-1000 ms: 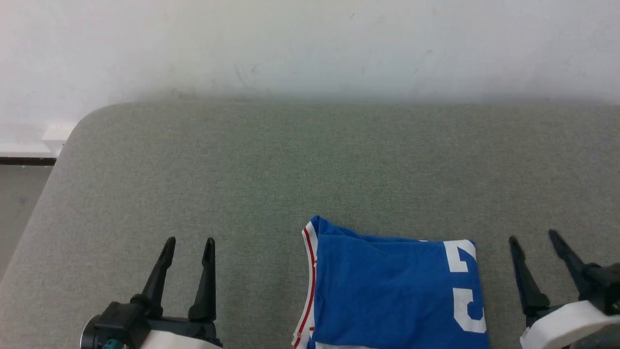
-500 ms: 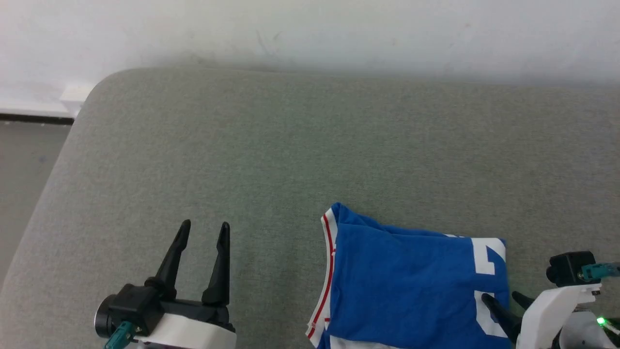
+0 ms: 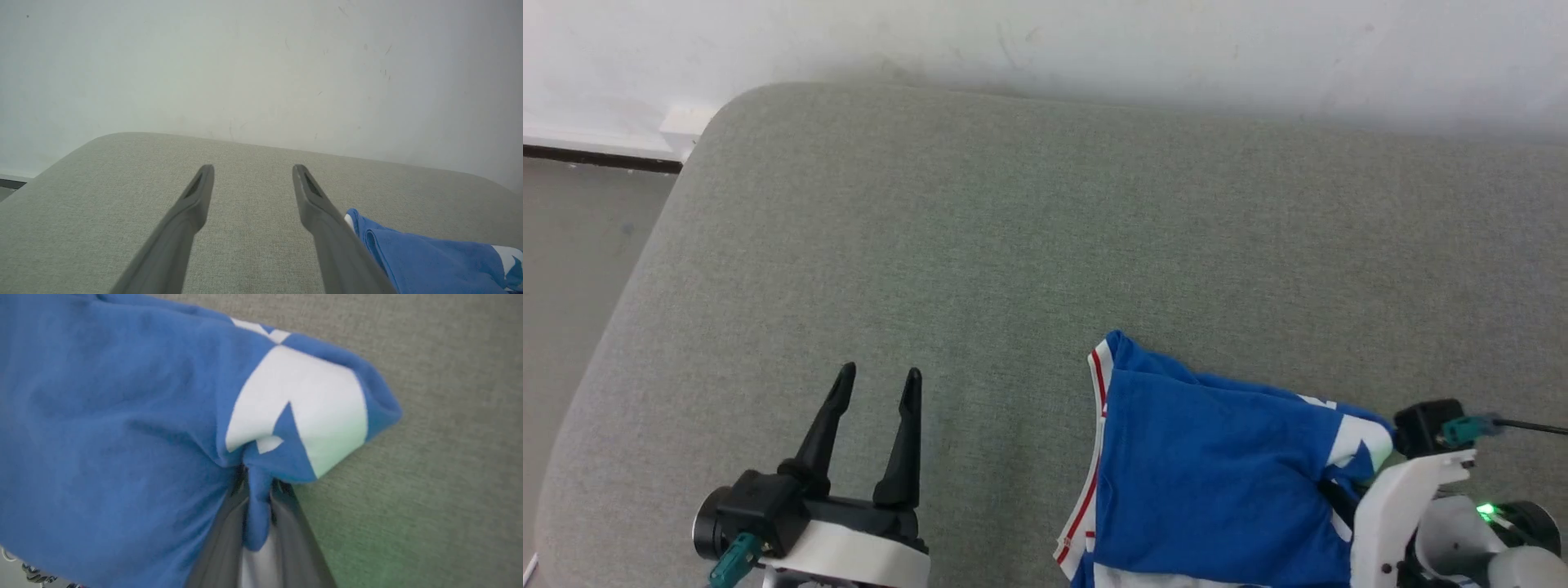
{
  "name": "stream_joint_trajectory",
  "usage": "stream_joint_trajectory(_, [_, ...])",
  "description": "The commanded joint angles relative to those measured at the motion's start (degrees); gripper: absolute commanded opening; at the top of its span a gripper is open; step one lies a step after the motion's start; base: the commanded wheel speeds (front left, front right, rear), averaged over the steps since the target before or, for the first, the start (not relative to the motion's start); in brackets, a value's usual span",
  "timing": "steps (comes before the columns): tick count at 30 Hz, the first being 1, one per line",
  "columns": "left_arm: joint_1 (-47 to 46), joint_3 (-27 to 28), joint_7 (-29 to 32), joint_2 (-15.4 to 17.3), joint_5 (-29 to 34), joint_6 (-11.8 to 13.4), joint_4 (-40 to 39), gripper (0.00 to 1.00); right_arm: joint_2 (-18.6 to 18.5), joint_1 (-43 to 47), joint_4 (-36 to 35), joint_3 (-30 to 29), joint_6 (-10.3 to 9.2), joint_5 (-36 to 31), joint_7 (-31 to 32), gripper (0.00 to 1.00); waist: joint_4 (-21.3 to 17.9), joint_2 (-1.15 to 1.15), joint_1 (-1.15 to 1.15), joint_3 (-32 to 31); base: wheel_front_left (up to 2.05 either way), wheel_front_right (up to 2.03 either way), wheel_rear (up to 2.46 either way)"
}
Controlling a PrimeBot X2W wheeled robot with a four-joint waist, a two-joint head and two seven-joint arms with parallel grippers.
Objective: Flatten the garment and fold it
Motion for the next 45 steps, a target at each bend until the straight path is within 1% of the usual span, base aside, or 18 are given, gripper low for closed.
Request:
stream_joint_trajectory(1, [-1.15,-0.32,-0.27,-0.13,-0.26,-0.36,0.10,1.00,0.73,-0.10,1.90,1.71,0.11,-1.13,-0.38,0.00,-0.91,0.00,0.00,-0.41,0.00,0.00,0.00])
stream_joint_trajectory(3, [-1.09,-0.76,-0.27,-0.13,-0.42,-0.33,0.12,1.00,-1.00,-1.52,1.30,2.83,0.11,-3.44,-2.10,0.00,-2.23,0.00,0.00,-0.69,0.00,0.00,0.00])
stream_joint_trajectory(6, [-1.14,-1.34,-0.27,-0.13,-0.71,-0.11,0.03,1.00,-4.99,-4.21,-0.68,5.72,0.11,-7.13,-3.13,0.00,-5.23,0.00,0.00,-0.58,0.00,0.00,0.00])
stream_joint_trajectory(9, [-1.68,-1.94,-0.27,-0.13,-0.59,0.39,0.06,1.00,-10.67,-7.64,-3.51,9.47,0.11,-10.00,-2.61,0.00,-9.17,0.00,0.00,0.47,0.00,0.00,0.00])
stream_joint_trajectory(13, [-3.83,-3.51,-0.27,-0.13,-0.46,0.53,0.03,1.00,-19.40,-12.80,-6.39,12.74,0.11,-11.60,-1.05,0.00,-14.55,0.00,0.00,3.05,0.00,0.00,0.00])
stream_joint_trajectory(16, [-6.13,-4.77,-0.27,-0.13,-0.10,0.46,-0.04,1.00,-25.45,-16.46,-6.78,13.45,0.11,-11.34,-0.72,0.00,-17.91,0.00,0.00,5.79,0.00,0.00,0.00])
stream_joint_trajectory(19, [-8.57,-5.73,-0.27,-0.13,0.46,0.34,-0.15,1.00,-30.36,-19.47,-5.23,12.63,0.11,-10.76,-1.49,0.00,-20.29,0.00,0.00,8.98,0.00,0.00,0.00])
stream_joint_trajectory(21, [-10.10,-6.32,-0.27,-0.13,1.02,0.21,-0.16,1.00,-32.83,-21.03,-3.36,11.51,0.11,-10.38,-2.64,0.00,-21.23,0.00,0.00,11.31,0.00,0.00,0.00])
stream_joint_trajectory(24, [-12.12,-7.04,-0.27,-0.13,2.07,0.01,-0.08,1.00,-35.77,-22.74,0.13,9.60,0.11,-10.42,-5.16,0.00,-21.78,0.00,0.00,14.60,0.00,0.00,0.00])
stream_joint_trajectory(27, [-13.83,-7.55,-0.27,-0.09,3.00,-0.15,-0.42,1.00,-38.36,-23.64,4.35,7.37,0.11,-10.75,-8.23,0.00,-21.48,0.00,0.00,17.82,0.00,0.00,0.00])
stream_joint_trajectory(30, [-15.35,-7.86,-0.27,0.30,3.45,-0.25,-1.01,1.00,-40.74,-24.23,9.49,5.08,0.11,-11.47,-12.41,0.00,-20.67,0.00,0.00,20.60,0.00,0.00,0.00])
stream_joint_trajectory(35, [-17.38,-8.56,-0.27,0.62,3.78,-0.33,-1.95,1.00,-44.22,-24.59,20.12,1.02,0.11,-12.87,-20.17,0.00,-18.45,0.00,0.00,24.09,0.00,0.00,0.00])
stream_joint_trajectory(40, [-18.01,-8.55,-0.27,0.80,3.84,-0.36,-2.82,1.00,-45.13,-25.86,28.85,-2.62,0.11,-14.67,-27.31,0.00,-16.97,0.00,0.00,25.94,0.00,0.00,0.00])
stream_joint_trajectory(43, [-18.06,-8.64,-0.27,0.98,3.80,-0.37,-2.96,1.00,-44.59,-27.33,32.54,-3.96,0.11,-16.11,-30.69,0.00,-16.57,0.00,0.00,26.44,0.00,0.00,0.00])
stream_joint_trajectory(45, [-18.06,-8.73,-0.27,1.09,3.72,-0.37,-2.88,1.00,-43.99,-28.34,34.71,-4.39,0.11,-16.90,-31.64,0.00,-16.40,0.00,0.00,26.44,0.00,0.00,0.00])
